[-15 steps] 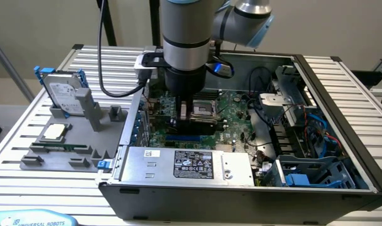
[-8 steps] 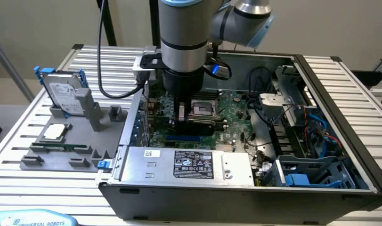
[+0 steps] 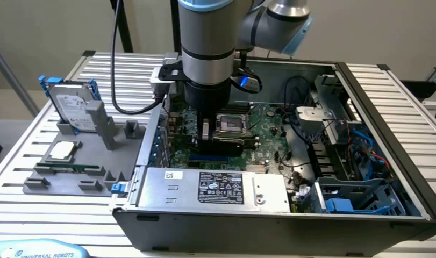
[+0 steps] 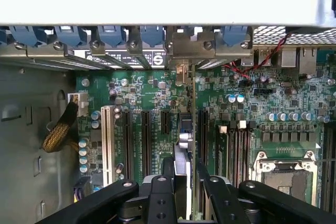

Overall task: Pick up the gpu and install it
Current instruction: 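Insert the gpu into the slot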

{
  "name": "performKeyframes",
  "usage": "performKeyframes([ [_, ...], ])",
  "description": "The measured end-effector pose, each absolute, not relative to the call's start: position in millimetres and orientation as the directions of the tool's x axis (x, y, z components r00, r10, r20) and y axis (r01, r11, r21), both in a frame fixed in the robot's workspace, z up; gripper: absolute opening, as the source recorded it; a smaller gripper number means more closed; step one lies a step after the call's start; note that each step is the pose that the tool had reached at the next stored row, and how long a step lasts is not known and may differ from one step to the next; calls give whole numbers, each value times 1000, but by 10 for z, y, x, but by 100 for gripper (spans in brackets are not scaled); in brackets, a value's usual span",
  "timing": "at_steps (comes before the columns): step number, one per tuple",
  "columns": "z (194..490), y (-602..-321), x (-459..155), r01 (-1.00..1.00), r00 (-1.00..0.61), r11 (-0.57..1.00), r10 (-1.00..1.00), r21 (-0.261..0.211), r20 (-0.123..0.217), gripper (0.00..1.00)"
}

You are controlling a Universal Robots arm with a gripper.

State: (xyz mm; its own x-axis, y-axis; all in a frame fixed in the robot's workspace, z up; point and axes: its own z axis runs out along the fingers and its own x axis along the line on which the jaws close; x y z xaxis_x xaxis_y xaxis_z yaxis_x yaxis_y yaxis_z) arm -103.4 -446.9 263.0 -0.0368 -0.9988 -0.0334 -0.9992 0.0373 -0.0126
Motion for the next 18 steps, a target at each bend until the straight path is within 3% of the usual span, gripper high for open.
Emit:
performKeyframes([
  [18,2555,-4453,-1046,-999,-37,37,-999,-13,-31,27],
])
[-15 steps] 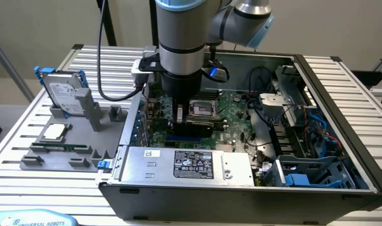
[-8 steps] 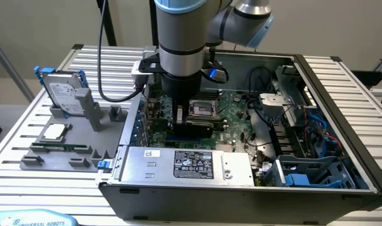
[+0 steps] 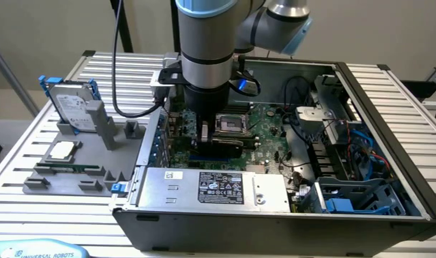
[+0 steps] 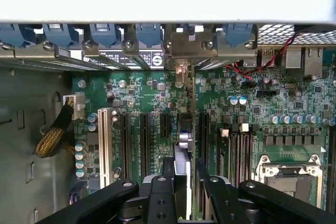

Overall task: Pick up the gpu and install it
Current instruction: 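Insert the gpu into the slot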

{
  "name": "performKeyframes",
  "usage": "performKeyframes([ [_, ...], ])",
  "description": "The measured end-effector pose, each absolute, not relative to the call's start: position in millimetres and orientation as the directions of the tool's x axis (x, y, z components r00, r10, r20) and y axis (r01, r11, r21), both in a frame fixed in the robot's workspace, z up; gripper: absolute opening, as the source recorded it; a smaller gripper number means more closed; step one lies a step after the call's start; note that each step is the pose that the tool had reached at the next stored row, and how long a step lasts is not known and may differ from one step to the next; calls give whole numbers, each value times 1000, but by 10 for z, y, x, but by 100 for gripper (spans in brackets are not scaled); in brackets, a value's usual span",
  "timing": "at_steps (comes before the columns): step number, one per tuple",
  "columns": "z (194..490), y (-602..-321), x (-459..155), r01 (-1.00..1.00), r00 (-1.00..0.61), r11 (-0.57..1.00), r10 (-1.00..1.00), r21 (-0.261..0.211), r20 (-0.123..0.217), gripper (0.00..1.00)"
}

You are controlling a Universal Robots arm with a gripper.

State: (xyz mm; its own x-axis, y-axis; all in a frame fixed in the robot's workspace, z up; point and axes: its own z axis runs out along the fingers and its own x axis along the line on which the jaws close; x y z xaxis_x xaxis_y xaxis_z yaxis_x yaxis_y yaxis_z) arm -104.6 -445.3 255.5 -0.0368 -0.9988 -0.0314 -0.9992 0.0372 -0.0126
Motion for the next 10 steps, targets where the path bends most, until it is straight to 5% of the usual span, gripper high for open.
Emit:
performKeyframes([
  [10,2540,-4443,-1052,-999,-37,37,-999,-13,-30,27],
])
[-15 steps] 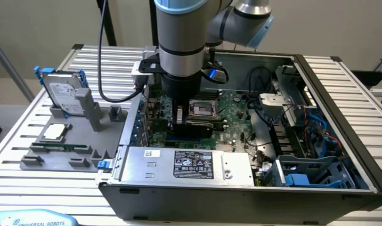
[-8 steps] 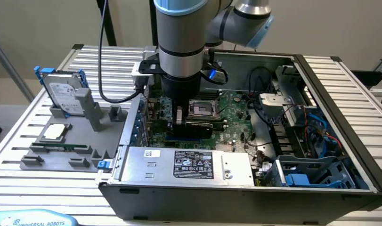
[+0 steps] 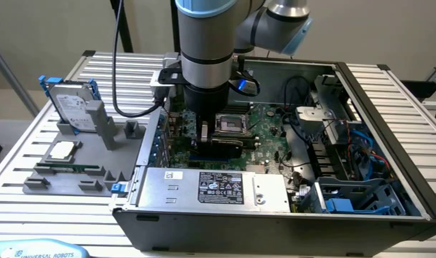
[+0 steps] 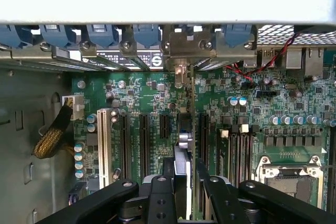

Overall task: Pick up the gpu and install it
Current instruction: 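Insert the gpu into the slot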

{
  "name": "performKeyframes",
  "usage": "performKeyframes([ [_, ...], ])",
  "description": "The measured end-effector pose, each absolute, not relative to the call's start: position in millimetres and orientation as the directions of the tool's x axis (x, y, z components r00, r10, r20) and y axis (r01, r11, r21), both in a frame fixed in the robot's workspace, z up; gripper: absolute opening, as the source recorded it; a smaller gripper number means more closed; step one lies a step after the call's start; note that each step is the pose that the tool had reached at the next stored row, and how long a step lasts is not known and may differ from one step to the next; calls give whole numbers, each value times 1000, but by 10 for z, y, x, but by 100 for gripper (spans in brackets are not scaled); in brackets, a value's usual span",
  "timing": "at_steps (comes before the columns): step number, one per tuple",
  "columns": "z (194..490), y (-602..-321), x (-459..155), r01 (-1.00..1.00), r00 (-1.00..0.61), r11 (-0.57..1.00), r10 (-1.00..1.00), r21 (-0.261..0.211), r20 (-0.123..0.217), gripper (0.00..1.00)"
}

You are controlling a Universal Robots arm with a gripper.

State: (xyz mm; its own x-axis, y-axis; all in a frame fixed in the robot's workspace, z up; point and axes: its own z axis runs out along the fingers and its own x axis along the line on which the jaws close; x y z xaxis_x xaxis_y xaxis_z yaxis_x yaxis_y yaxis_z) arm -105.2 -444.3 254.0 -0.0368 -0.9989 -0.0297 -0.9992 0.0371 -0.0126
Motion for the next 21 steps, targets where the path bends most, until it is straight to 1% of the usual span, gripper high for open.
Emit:
performKeyframes([
  [21,2539,-4457,-1052,-999,-37,37,-999,-13,-21,27],
])
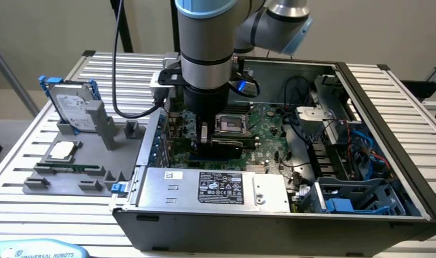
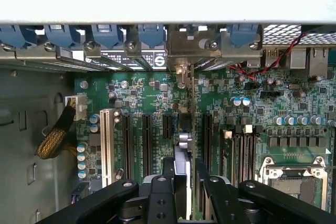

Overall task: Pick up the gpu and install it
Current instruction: 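Insert the gpu into the slot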

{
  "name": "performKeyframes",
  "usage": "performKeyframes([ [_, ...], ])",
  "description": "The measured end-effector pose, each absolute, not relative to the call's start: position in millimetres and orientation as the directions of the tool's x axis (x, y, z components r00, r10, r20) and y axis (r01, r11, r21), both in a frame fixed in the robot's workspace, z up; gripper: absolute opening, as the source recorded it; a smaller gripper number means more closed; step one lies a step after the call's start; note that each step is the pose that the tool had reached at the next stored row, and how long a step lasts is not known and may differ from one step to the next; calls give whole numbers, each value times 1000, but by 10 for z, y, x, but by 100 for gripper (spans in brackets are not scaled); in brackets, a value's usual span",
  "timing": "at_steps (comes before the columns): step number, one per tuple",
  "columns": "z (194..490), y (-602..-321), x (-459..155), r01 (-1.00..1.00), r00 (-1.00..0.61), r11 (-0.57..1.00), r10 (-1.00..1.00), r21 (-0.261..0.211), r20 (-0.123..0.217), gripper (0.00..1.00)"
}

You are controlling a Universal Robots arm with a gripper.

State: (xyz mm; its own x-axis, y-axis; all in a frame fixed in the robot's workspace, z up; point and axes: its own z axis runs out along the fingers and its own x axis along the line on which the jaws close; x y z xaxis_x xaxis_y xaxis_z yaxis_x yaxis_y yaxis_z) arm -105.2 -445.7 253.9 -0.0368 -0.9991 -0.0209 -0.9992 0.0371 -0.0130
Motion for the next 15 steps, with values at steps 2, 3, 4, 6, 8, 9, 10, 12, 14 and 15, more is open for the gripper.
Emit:
performKeyframes([
  [2,2539,-4457,-1052,-999,-37,37,-999,-13,-21,27],
  [3,2539,-4457,-1052,-999,-37,37,-999,-13,-21,27],
  [4,2539,-4457,-1052,-999,-37,37,-999,-13,-21,27],
  [6,2539,-4457,-1052,-999,-37,37,-999,-13,-21,27],
  [8,2539,-4456,-1052,-999,-37,37,-999,-13,-21,27],
  [9,2539,-4455,-1052,-999,-37,37,-999,-13,-21,27],
  [10,2540,-4453,-1052,-999,-37,37,-999,-13,-21,27],
  [12,2539,-4450,-1052,-999,-37,37,-999,-13,-21,27],
  [14,2539,-4446,-1052,-999,-37,37,-999,-13,-21,27],
  [15,2539,-4444,-1052,-999,-37,37,-999,-13,-21,27],
])
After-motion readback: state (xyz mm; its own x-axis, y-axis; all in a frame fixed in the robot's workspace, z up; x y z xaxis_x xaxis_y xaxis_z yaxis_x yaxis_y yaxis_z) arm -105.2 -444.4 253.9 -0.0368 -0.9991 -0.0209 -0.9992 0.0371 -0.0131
